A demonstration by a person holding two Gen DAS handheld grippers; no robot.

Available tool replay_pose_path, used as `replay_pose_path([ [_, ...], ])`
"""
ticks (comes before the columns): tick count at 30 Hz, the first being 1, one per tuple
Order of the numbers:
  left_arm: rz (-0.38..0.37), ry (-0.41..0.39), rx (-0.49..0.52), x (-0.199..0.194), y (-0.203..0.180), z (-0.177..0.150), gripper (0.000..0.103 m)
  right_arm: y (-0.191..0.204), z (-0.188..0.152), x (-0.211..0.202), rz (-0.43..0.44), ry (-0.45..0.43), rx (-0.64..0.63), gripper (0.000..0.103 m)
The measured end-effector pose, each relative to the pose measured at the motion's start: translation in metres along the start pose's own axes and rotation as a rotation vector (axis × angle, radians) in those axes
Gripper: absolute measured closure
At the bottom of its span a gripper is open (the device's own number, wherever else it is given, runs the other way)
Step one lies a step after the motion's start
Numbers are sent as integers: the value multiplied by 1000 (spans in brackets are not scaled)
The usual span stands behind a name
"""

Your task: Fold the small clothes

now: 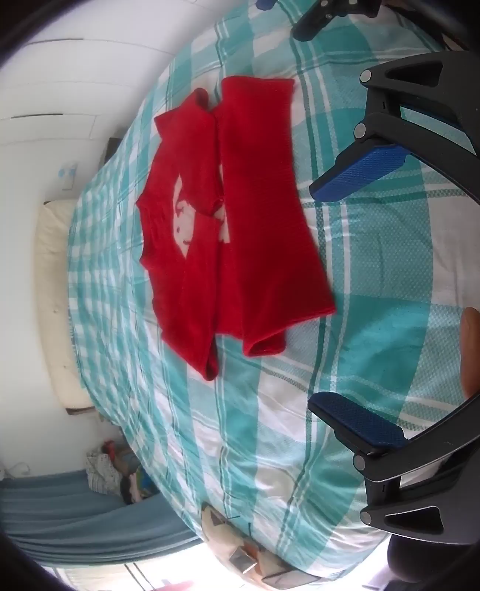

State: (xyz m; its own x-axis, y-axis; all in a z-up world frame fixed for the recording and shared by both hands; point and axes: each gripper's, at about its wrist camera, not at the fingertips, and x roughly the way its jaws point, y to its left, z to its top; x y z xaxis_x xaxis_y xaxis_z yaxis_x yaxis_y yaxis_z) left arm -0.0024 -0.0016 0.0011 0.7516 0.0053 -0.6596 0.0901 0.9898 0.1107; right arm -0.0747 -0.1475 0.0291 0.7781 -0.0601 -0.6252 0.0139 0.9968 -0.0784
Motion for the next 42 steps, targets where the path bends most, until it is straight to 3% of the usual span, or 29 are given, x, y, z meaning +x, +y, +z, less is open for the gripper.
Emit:
replay_pose_path([
  [1,-29,36,-12,3,3,1,0,0,1,1,1,1,1,0],
  [5,-33,36,-8,3,4,3,0,-2,4,1,-1,-2,2,0],
  [9,-96,59,-56,7,10,5,0,4,-2,9,1,20,3,0],
  [19,-107,55,-68,9,10,5,0,-3,1,7,-10,28,25,0],
  [42,-41,120,-7,20,8,2,0,-11,-1,11,-59,50,54,0],
])
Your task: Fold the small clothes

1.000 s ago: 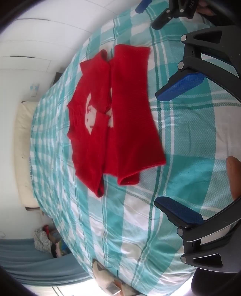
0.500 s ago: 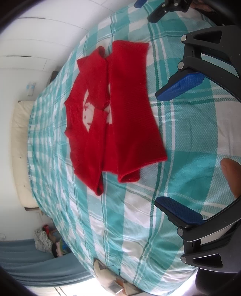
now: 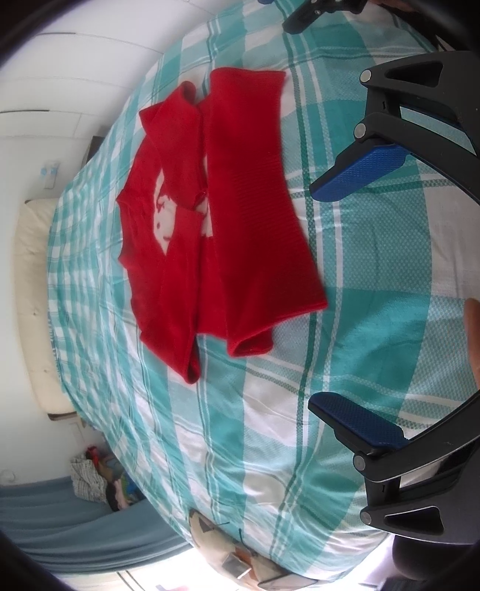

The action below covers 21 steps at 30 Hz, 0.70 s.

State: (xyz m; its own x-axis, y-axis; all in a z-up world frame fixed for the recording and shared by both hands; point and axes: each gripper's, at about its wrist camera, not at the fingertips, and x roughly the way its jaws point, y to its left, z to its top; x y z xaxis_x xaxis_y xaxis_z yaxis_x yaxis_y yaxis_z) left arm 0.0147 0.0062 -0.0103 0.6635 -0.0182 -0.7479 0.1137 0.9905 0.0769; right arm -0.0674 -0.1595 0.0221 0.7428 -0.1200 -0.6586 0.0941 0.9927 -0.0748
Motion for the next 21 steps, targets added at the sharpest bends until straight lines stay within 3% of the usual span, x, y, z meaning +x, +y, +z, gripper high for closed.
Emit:
replay_pose_path([
  [21,15,10,7,4,2,2,0,-1,0,2,-14,8,5,0],
])
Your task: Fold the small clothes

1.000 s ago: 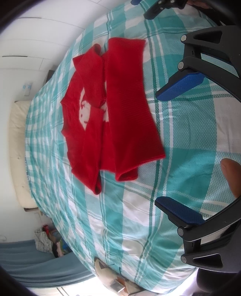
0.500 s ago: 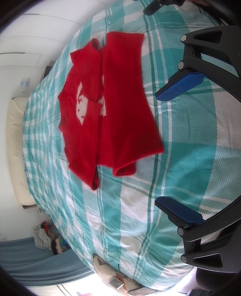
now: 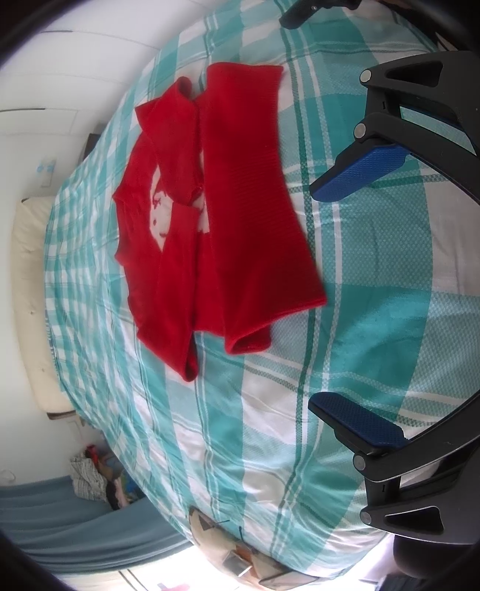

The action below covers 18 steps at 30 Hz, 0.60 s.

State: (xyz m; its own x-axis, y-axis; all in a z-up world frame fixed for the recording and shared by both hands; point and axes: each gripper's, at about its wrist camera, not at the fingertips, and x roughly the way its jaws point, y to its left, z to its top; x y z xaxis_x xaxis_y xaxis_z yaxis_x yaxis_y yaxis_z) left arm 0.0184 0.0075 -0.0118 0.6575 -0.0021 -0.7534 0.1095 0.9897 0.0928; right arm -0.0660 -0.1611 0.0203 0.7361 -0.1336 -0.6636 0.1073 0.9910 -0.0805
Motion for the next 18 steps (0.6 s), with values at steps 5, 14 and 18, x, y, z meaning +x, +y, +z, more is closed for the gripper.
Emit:
replay_pose_path([
  [5,0,1,-1,0,0,0,0,-2,0,0,-1,0,5,0],
  [14,0,1,-2,0,-1,0,0,-5,0,-1,-13,-1,14,0],
  [18,1,1,0,0,-1,0,0,-6,0,-1,-19,2,20,0],
])
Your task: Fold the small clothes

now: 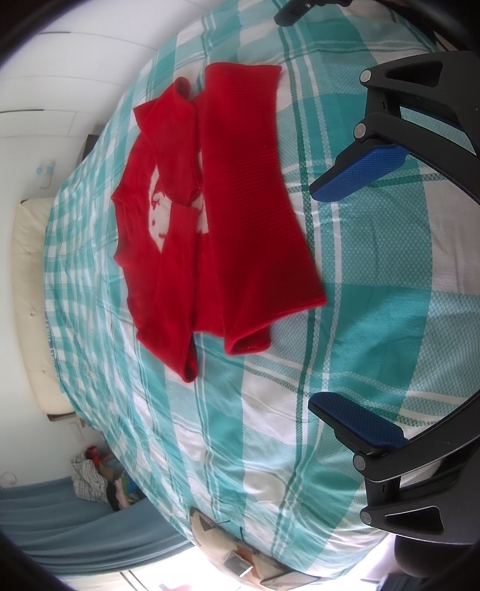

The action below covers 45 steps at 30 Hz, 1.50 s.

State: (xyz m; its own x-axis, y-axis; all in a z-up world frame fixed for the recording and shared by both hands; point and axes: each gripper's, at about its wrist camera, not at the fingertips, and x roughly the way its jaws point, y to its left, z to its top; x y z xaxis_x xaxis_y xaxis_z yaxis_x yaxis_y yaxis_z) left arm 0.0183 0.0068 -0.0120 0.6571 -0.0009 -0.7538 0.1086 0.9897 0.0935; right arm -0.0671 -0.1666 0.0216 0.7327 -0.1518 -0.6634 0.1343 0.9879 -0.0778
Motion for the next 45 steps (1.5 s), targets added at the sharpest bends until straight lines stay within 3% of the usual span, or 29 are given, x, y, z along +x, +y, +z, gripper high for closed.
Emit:
replay_pose_path([
  [11,1,16,0,3,1,0,0,-1,0,0,1,0,5,0],
  [14,-31,59,-61,12,22,0,0,-7,0,-1,27,0,36,0],
  [18,-126,143,-175,36,48,3,0,-21,2,15,190,65,136,0],
  [21,-207,217,-189,61,45,11,1,-22,10,44,365,151,221,0],
  [24,-243,255,-178,78,32,15,3,-17,17,82,447,257,266,0],
  [26,-238,248,-170,82,27,16,16,-13,19,103,488,309,297,6],
  [28,-247,245,-181,85,29,18,53,-9,20,114,533,326,309,32],
  [29,-257,242,-195,85,32,18,67,-8,21,116,552,326,313,40],
  [30,-274,247,-212,86,36,18,98,-8,21,118,557,330,316,65],
  [31,-294,254,-232,84,40,17,99,-9,21,118,547,338,320,93],
  [32,-305,252,-252,79,46,16,99,-11,19,116,546,342,329,98],
  [36,-372,230,-260,39,66,6,100,-24,16,80,577,341,321,98],
  [39,-395,246,-179,7,68,-7,100,-35,7,47,595,373,321,99],
  [45,-320,325,-5,-13,51,-40,100,-34,-26,17,532,508,280,99],
])
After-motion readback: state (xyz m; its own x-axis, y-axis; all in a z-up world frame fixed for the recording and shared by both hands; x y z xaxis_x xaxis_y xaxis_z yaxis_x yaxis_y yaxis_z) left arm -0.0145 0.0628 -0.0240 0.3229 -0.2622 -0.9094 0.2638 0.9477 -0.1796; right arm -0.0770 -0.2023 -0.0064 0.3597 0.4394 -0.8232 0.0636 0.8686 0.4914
